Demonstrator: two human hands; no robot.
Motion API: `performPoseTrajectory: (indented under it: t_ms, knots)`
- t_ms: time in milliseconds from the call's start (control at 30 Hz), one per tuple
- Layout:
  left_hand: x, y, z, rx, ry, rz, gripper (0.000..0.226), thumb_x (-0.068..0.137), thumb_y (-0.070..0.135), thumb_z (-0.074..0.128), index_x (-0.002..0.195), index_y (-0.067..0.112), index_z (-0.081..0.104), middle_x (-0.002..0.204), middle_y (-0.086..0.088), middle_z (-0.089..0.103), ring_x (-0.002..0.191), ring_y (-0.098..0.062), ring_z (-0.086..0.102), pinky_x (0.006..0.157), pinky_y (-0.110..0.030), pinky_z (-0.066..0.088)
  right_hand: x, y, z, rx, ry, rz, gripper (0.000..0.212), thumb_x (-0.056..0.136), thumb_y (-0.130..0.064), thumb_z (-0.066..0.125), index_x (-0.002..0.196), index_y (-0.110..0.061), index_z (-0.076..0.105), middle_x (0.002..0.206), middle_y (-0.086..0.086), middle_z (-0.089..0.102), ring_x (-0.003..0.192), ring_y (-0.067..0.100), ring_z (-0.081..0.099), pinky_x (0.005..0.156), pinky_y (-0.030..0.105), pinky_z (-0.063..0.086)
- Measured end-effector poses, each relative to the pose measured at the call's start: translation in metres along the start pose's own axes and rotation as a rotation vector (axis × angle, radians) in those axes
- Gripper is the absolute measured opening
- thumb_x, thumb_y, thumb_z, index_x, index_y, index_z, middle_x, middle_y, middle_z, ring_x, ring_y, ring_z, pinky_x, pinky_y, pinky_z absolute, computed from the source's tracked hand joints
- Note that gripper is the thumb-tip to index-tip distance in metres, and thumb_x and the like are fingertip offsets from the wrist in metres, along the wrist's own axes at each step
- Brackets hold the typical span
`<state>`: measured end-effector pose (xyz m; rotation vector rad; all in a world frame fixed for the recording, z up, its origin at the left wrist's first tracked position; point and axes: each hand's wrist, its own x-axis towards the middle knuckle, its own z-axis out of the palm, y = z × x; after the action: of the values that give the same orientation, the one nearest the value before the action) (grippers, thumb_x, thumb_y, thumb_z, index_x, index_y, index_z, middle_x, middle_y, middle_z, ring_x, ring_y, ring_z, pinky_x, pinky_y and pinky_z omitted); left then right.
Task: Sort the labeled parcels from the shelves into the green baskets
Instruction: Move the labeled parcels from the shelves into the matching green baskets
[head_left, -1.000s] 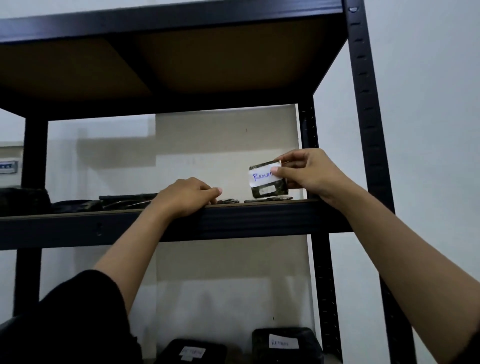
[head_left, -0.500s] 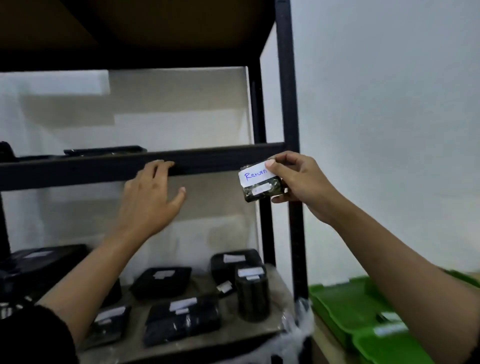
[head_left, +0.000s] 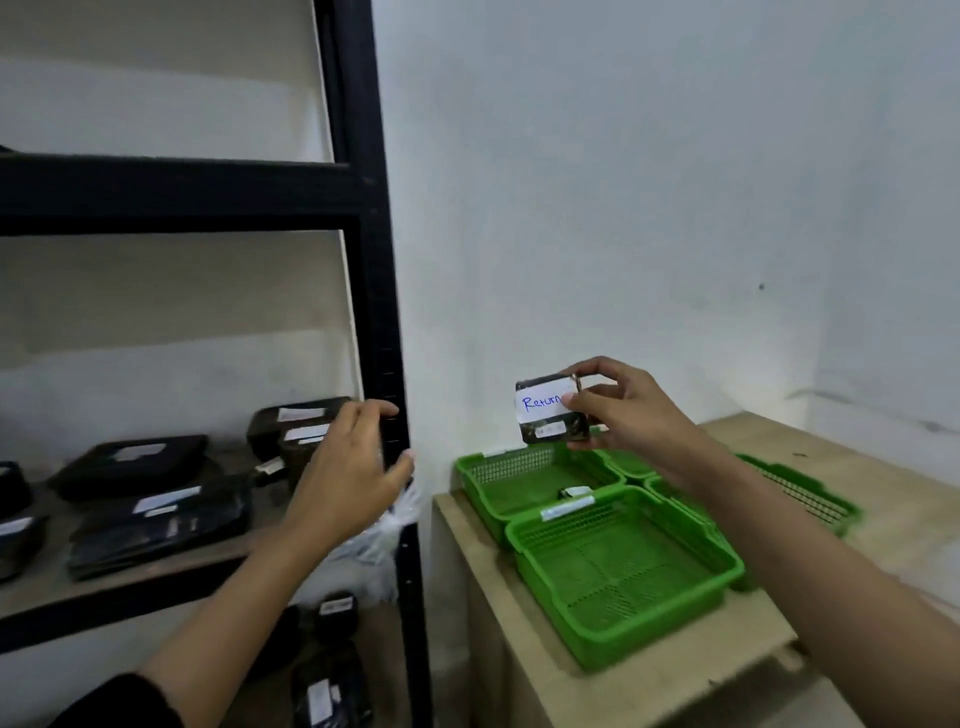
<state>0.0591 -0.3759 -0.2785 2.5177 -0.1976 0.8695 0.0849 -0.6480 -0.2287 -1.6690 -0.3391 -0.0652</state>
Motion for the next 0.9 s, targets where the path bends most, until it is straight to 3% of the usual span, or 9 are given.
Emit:
performPoseTrajectory:
  t_ms: [200, 333, 467, 600, 767, 833, 900]
  knots:
    - [0.023, 0.042, 0.094, -0.048, -0.151, -0.051, 0.050, 0.087, 0.032, 0.060, 0.130, 0.017, 0.040, 0.132, -0.002, 0.042, 0.118, -0.019, 0.049, 0.097, -0.033, 0.042, 0.010, 0.059, -0.094, -0.099, 0.007, 0.060, 0.016, 0.088, -0.004, 0.062, 0.096, -0.018, 0.062, 0.096, 0.021, 0.068, 0.082, 0.029, 0.068, 0.075, 0.043, 0.059]
    - [0.041, 0.064, 0.151, -0.065, -0.217, -0.117, 0.049, 0.086, 0.032, 0.060, 0.129, 0.017, 0.041, 0.131, -0.004, 0.043, 0.114, -0.021, 0.053, 0.092, -0.033, 0.043, 0.023, 0.089, -0.155, -0.252, 0.019, 0.068, 0.020, 0.086, -0.009, 0.066, 0.101, -0.022, 0.062, 0.095, 0.014, 0.072, 0.083, 0.025, 0.069, 0.083, 0.045, 0.053]
    - [0.050, 0.076, 0.207, -0.084, -0.243, -0.183, 0.046, 0.086, 0.032, 0.061, 0.126, 0.017, 0.043, 0.127, -0.006, 0.047, 0.113, -0.022, 0.052, 0.091, -0.033, 0.043, 0.049, 0.109, -0.202, -0.339, -0.024, 0.085, 0.029, 0.085, -0.016, 0.067, 0.113, -0.021, 0.060, 0.084, 0.001, 0.072, 0.072, 0.007, 0.067, 0.071, 0.027, 0.046]
    - [0.052, 0.069, 0.254, -0.082, -0.317, -0.270, 0.047, 0.085, 0.032, 0.062, 0.124, 0.017, 0.043, 0.123, -0.008, 0.049, 0.111, -0.023, 0.050, 0.093, -0.035, 0.042, 0.082, 0.139, -0.219, -0.335, -0.046, 0.119, 0.030, 0.085, -0.017, 0.067, 0.114, -0.022, 0.059, 0.086, 0.005, 0.071, 0.082, 0.015, 0.068, 0.074, 0.028, 0.049]
    - [0.067, 0.041, 0.305, -0.065, -0.368, -0.351, 0.047, 0.085, 0.029, 0.064, 0.124, 0.012, 0.044, 0.124, -0.009, 0.051, 0.105, -0.021, 0.052, 0.091, -0.033, 0.044, 0.137, 0.188, -0.222, -0.337, -0.095, 0.142, 0.025, 0.082, -0.014, 0.068, 0.095, -0.033, 0.060, 0.086, 0.011, 0.073, 0.086, 0.023, 0.070, 0.088, 0.042, 0.054]
    - [0.079, 0.024, 0.324, -0.051, -0.385, -0.384, 0.048, 0.085, 0.029, 0.064, 0.125, 0.012, 0.044, 0.125, -0.009, 0.050, 0.106, -0.021, 0.052, 0.091, -0.033, 0.045, 0.164, 0.206, -0.221, -0.347, -0.105, 0.147, 0.025, 0.082, -0.014, 0.068, 0.097, -0.032, 0.060, 0.084, 0.008, 0.073, 0.084, 0.020, 0.071, 0.085, 0.038, 0.054]
    - [0.093, 0.002, 0.346, -0.040, -0.398, -0.419, 0.048, 0.085, 0.030, 0.064, 0.125, 0.012, 0.044, 0.127, -0.010, 0.050, 0.108, -0.023, 0.053, 0.093, -0.035, 0.046, 0.193, 0.224, -0.222, -0.346, -0.115, 0.171, 0.028, 0.082, -0.014, 0.068, 0.107, -0.024, 0.061, 0.082, 0.004, 0.073, 0.081, 0.015, 0.070, 0.073, 0.027, 0.052]
